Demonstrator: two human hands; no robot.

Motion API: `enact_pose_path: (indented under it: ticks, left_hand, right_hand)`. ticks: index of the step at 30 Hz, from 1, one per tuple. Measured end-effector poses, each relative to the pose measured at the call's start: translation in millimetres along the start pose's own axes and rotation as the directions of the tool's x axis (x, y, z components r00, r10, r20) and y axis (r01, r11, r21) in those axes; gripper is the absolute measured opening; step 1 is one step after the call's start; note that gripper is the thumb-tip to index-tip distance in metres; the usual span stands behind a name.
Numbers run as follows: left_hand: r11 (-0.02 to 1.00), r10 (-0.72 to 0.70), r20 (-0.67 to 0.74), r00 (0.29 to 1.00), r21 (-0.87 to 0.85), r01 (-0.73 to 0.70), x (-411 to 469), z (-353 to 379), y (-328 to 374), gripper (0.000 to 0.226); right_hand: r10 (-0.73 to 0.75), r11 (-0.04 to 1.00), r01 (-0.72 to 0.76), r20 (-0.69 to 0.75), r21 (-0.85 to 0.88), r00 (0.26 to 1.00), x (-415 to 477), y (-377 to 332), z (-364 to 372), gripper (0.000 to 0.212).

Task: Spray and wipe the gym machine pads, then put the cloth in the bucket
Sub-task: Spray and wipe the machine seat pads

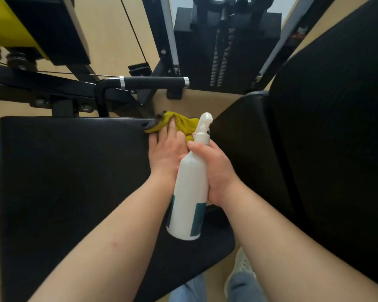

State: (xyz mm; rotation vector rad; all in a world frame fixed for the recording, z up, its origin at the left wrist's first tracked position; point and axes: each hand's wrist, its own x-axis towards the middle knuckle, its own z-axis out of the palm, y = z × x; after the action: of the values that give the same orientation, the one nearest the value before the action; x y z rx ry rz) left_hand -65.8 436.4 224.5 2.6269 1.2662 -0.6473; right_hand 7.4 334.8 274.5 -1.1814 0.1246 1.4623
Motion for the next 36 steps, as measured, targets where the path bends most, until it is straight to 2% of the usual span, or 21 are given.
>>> enact_pose_path:
  ticks: [3,5,10,12,17,23,28,30,32,33,34,35,36]
  left_hand:
    - [0.985,-0.167,-0.08,0.983,-0.065,0.162,-14.4,3.5,-16.8,0.034]
    - [0.96,-0.279,-0.15,0.948,-0.064,0.272,-30.7,2.7,-42.9,0.03]
    - [0.772,-0.63,-0.241,0.738,-0.09,0.629,-80.2,-8.7,-129.3,0.053]
    - [0.751,-0.655,-0.23,0.72,-0.097,0.653,-82.9,-9.5,-140.7,0.056]
    - [0.855,-0.513,-0.242,0.824,-0.052,0.517,-62.2,-2.5,-126.2,0.055]
    - [0.967,-0.248,-0.258,0.934,-0.004,0.256,-29.3,4.9,-77.9,0.048]
    - [0.995,-0.046,-0.201,0.979,0.083,0.064,-0.2,0.3,-44.3,0.056]
    - [0.984,0.091,-0.136,0.986,0.166,-0.068,15.2,4.7,-28.4,0.053]
    - [0.962,0.263,-0.051,0.963,0.089,-0.258,33.3,3.7,-11.7,0.062]
    - [0.948,0.305,0.005,0.952,-0.1,-0.303,36.7,2.0,-4.3,0.064]
    - [0.892,0.289,0.094,0.953,-0.387,-0.232,36.5,-5.6,1.8,0.06]
    - [0.745,0.273,0.141,0.952,-0.657,-0.116,31.5,-11.8,2.4,0.055]
    - [0.696,0.217,0.13,0.968,-0.716,-0.06,22.3,-13.5,4.5,0.055]
  right_hand:
    - [0.059,0.997,-0.061,0.037,0.041,0.998,-1.8,0.2,5.2,0.015]
    - [0.089,0.996,-0.089,0.052,0.0,0.995,-4.3,-2.3,9.5,0.016]
    - [0.134,0.987,-0.125,0.094,-0.099,0.986,-9.0,2.6,30.4,0.017]
    - [0.159,0.98,-0.141,0.132,-0.14,0.978,-9.3,6.6,37.5,0.017]
    - [0.143,0.975,-0.11,0.164,-0.195,0.976,-1.2,4.1,40.3,0.017]
    - [0.066,0.976,-0.045,0.09,-0.215,0.994,4.0,-4.3,29.7,0.017]
    - [0.054,0.99,-0.047,0.048,-0.132,0.997,-0.2,-16.6,15.8,0.012]
    - [0.02,0.993,-0.019,0.009,-0.119,1.0,0.7,-18.8,11.7,0.015]
    - [-0.032,0.988,0.027,-0.029,-0.154,0.999,1.1,-19.1,7.8,0.018]
    - [-0.058,0.983,0.05,-0.04,-0.177,0.998,1.3,-18.1,6.3,0.017]
    - [-0.077,0.977,0.065,-0.051,-0.202,0.996,1.2,-16.9,5.2,0.015]
    - [-0.092,0.97,0.075,-0.062,-0.23,0.994,0.5,-15.6,5.3,0.014]
    - [-0.107,0.962,0.084,-0.076,-0.26,0.991,-0.2,-15.0,6.1,0.014]
